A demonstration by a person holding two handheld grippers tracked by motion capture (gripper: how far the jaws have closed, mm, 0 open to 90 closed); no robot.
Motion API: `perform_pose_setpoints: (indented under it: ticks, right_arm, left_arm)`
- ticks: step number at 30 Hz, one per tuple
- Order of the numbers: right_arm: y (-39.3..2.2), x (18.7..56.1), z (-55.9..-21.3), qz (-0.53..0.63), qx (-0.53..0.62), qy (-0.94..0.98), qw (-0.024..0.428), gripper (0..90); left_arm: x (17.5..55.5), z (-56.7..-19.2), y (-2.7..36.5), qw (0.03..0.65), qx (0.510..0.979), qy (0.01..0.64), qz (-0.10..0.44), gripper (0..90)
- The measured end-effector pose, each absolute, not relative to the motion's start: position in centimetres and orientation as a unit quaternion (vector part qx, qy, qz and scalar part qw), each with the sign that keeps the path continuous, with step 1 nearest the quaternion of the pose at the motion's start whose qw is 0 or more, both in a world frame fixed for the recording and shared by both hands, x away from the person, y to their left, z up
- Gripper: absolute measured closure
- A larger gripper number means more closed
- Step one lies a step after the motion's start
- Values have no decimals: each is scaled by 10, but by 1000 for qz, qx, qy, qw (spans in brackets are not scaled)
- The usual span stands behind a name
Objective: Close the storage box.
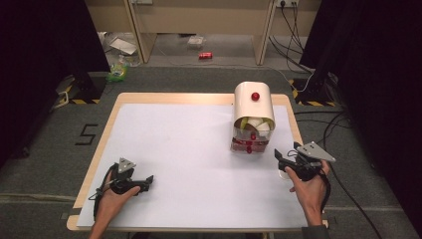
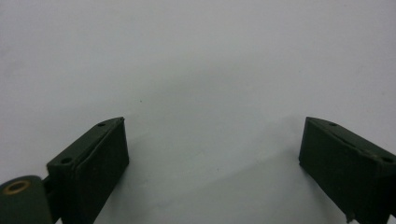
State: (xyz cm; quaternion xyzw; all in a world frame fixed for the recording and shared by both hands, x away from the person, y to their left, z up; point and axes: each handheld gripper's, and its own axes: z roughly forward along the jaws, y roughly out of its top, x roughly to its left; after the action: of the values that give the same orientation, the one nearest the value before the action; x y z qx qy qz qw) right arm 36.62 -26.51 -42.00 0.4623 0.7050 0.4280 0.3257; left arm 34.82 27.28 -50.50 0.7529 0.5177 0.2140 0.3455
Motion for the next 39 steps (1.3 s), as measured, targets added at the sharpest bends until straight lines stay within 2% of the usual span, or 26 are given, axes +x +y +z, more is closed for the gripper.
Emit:
perform_pose_setpoints:
  ticks: [39]
  right_arm:
    - [-266, 332, -435, 417, 452, 728, 303, 250]
  left_arm:
    - [348, -505, 273, 345, 753, 518, 214, 76]
